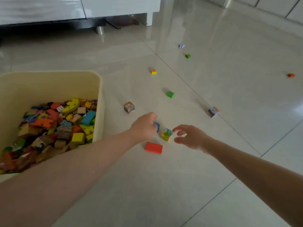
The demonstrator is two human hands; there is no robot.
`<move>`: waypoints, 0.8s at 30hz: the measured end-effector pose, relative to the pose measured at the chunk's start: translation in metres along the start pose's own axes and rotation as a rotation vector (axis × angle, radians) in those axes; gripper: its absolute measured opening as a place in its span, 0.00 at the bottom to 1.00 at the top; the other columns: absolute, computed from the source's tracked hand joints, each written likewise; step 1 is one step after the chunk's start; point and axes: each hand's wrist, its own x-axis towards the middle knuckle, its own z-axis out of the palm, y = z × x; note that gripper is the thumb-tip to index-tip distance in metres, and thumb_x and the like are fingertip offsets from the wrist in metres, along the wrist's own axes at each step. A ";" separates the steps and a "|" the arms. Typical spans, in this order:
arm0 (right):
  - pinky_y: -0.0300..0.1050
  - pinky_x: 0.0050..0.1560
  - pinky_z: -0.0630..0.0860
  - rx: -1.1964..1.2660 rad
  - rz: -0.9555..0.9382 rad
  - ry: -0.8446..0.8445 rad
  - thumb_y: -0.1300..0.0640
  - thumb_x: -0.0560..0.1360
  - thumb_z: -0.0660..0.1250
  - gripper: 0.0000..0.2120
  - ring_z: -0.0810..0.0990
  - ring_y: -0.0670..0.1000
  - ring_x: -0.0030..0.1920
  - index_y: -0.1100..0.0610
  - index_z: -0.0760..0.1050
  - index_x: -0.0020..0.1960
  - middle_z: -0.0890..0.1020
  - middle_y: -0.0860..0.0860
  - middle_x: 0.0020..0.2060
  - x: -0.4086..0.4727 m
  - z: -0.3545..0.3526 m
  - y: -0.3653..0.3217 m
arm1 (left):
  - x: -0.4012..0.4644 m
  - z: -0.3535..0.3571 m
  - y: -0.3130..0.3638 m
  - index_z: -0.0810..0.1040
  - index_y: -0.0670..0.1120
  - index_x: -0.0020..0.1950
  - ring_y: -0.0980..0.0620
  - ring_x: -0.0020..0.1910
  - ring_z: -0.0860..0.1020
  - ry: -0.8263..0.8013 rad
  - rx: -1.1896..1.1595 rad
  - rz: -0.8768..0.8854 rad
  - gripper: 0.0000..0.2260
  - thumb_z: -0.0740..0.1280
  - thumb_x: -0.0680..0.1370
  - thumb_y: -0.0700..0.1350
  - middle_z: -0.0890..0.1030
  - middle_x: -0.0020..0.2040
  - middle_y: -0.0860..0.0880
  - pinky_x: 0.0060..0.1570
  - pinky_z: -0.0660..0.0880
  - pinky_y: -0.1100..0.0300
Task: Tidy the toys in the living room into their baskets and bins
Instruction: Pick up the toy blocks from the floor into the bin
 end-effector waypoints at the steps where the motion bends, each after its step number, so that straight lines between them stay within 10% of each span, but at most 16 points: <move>1: 0.32 0.44 0.71 -0.098 -0.055 0.028 0.56 0.74 0.66 0.18 0.76 0.49 0.51 0.50 0.72 0.64 0.75 0.50 0.57 0.004 0.010 0.004 | 0.000 0.007 -0.006 0.70 0.39 0.63 0.41 0.61 0.73 -0.006 0.048 0.000 0.16 0.59 0.75 0.36 0.75 0.60 0.40 0.56 0.68 0.55; 4: 0.45 0.61 0.69 -0.220 -0.264 0.031 0.51 0.75 0.65 0.23 0.71 0.52 0.63 0.48 0.67 0.69 0.72 0.50 0.62 0.021 0.040 -0.003 | 0.004 0.019 -0.017 0.68 0.39 0.65 0.40 0.62 0.71 0.021 0.108 -0.029 0.20 0.59 0.73 0.33 0.73 0.61 0.38 0.59 0.68 0.52; 12: 0.50 0.55 0.69 -0.605 -0.454 -0.072 0.58 0.79 0.57 0.16 0.69 0.57 0.61 0.55 0.67 0.66 0.70 0.56 0.59 0.040 0.094 -0.016 | 0.037 0.012 -0.045 0.64 0.43 0.71 0.43 0.66 0.69 0.135 0.163 -0.161 0.23 0.60 0.75 0.36 0.70 0.67 0.41 0.64 0.67 0.53; 17: 0.45 0.58 0.71 -0.079 -0.134 -0.092 0.59 0.71 0.65 0.20 0.74 0.55 0.57 0.56 0.72 0.63 0.76 0.55 0.56 0.027 0.057 0.005 | 0.065 0.024 -0.044 0.63 0.44 0.72 0.43 0.68 0.67 0.023 0.347 0.043 0.24 0.62 0.76 0.39 0.68 0.69 0.42 0.65 0.66 0.50; 24: 0.38 0.25 0.71 0.687 0.284 0.215 0.70 0.73 0.57 0.10 0.73 0.47 0.25 0.58 0.74 0.43 0.72 0.53 0.31 -0.008 0.013 0.047 | 0.083 0.038 -0.042 0.64 0.44 0.68 0.42 0.64 0.67 -0.116 0.684 0.228 0.26 0.68 0.73 0.47 0.68 0.64 0.43 0.59 0.66 0.50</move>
